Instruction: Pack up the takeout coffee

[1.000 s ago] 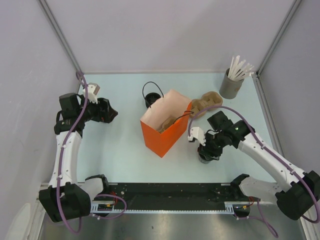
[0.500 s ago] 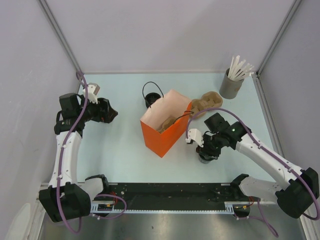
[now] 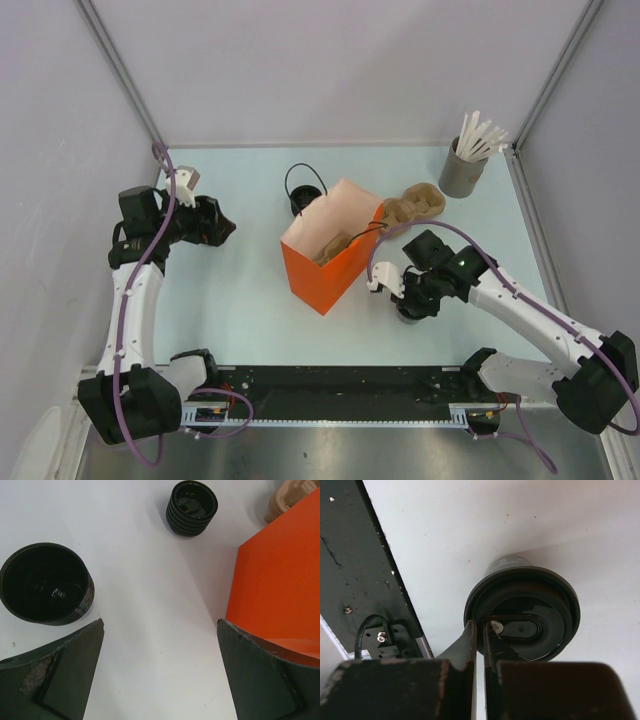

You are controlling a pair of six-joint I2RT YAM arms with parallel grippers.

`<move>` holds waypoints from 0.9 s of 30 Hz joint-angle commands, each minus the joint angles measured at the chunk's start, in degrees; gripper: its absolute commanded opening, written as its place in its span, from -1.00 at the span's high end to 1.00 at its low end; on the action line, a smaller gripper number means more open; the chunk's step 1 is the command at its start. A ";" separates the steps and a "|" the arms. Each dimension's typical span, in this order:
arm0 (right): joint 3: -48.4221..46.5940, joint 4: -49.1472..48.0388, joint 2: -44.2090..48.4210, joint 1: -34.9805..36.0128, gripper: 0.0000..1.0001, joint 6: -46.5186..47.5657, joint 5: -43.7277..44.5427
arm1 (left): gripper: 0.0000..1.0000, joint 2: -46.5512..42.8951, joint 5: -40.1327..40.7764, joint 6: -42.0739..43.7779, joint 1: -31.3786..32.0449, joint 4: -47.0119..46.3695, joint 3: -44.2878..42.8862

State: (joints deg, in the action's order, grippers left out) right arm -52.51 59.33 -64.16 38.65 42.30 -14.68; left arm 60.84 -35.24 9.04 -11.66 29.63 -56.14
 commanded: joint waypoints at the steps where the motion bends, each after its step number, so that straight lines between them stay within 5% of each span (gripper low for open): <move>1: 0.39 0.09 1.05 0.63 1.00 -0.64 2.90 | -0.99 -0.72 -2.11 -0.69 -0.56 -1.68 -0.02; 16: -10.94 -0.26 6.33 -8.59 1.00 -5.65 8.61 | -0.99 -0.81 -2.28 -0.60 -0.56 -1.68 -0.11; 27: -28.69 -7.90 2.38 -14.40 1.00 -9.43 19.41 | -1.00 -1.60 -2.29 -0.69 -0.56 -1.76 -0.02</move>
State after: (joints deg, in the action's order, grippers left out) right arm -74.30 57.47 -59.79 25.10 35.14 -0.82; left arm 60.82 -36.23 9.02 -11.66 29.63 -56.14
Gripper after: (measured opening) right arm 0.031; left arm 0.996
